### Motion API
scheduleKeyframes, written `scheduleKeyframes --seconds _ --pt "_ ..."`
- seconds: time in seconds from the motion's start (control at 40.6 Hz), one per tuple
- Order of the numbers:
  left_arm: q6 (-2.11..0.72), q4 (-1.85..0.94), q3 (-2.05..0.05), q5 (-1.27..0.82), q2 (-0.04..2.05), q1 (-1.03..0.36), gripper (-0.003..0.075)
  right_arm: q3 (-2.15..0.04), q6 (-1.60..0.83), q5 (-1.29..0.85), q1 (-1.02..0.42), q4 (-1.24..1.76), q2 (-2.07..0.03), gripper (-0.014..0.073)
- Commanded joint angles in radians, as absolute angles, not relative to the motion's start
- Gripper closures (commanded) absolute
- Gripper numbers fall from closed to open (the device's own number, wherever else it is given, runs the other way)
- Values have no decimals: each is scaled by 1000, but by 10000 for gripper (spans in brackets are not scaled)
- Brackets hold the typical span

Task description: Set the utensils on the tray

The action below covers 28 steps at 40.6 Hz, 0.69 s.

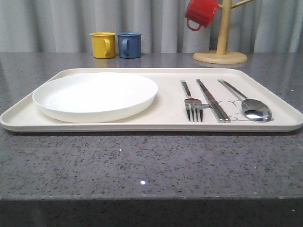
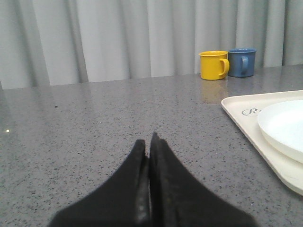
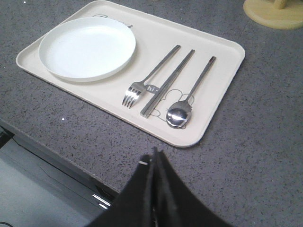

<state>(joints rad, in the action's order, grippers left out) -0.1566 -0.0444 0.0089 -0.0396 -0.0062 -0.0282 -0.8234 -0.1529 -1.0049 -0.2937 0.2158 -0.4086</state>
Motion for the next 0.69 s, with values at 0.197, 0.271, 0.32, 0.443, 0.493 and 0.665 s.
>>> scheduleKeyframes --seconds 0.197,0.271,0.32,0.443,0.493,0.665 --pt "-157 -55 6 43 -30 -28 738 -848 -162 -935 -295 228 -417 715" --pt "-157 -55 6 43 -30 -28 738 -848 -162 -935 -295 228 -417 715" --pt "-157 -55 6 43 -30 -28 738 -848 -162 -935 -295 228 -417 715" --pt "-157 -55 6 43 -30 -28 738 -848 -162 -935 -295 228 -417 715" --pt "-157 -55 6 43 -30 -28 738 -848 -162 -935 -295 228 -417 715" --pt "-157 -55 6 43 -30 -28 738 -828 -162 -921 -294 228 -397 715"
